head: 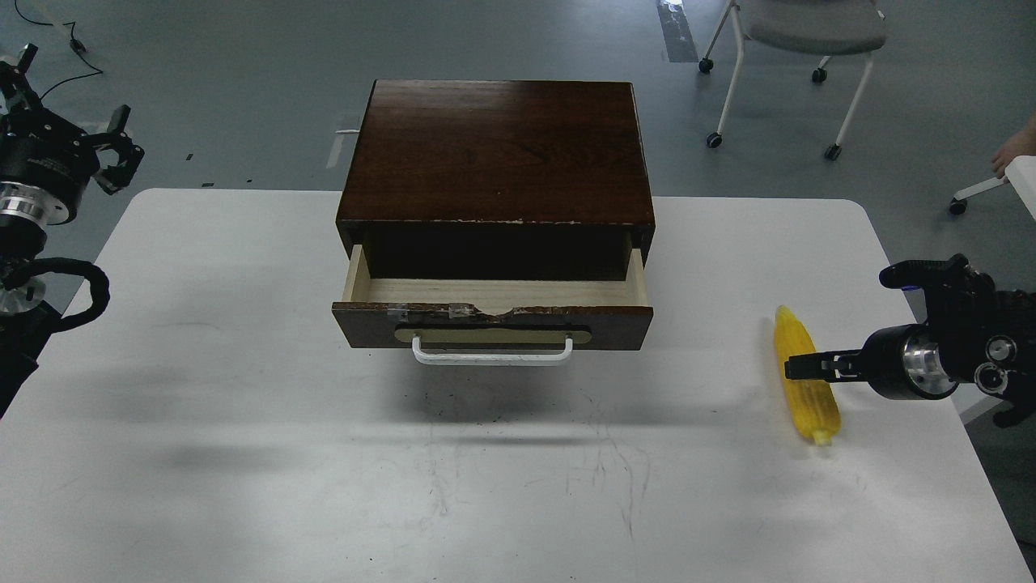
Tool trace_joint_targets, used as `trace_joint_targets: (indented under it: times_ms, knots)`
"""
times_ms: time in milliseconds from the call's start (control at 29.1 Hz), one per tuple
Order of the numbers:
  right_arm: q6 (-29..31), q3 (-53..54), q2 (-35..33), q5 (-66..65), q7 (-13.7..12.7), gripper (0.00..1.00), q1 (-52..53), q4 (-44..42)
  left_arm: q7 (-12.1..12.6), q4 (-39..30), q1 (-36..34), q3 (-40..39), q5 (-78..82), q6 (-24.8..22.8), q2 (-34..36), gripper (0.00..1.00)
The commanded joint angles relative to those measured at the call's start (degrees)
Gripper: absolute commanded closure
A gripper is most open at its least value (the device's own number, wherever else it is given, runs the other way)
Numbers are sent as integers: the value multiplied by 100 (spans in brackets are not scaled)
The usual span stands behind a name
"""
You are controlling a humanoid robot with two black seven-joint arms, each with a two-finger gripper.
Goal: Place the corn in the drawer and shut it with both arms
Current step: 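Reach the right gripper down to the yellow corn and grasp it, then lift the corn with the right gripper and carry it over the drawer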
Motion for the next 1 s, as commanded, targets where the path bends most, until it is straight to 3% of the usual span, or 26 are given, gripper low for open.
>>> trace_joint_targets:
  times_ms: [0, 172, 413, 654, 757, 963]
  knots:
    - [11, 113, 33, -24, 4, 75, -93, -3, 0, 23, 2, 0, 0, 0, 1, 2]
    - [29, 139, -54, -42, 4, 90, -6, 6, 0, 58, -15, 0, 0, 0, -43, 2]
    - [55, 324, -511, -16, 135, 92, 1285, 58, 62, 58, -51, 0, 0, 0, -8, 2]
    - [64, 324, -398, -103, 215, 96, 3035, 111, 9, 58, -77, -9, 9, 0, 194, 2]
    - [64, 324, 127, -200, 215, 98, 3588, 173, 9, 49, -33, -9, 9, 0, 282, 2]
    - [64, 324, 1105, -1772, 346, 98, 4091, 743, 18, 49, -42, -9, 9, 0, 343, 2]
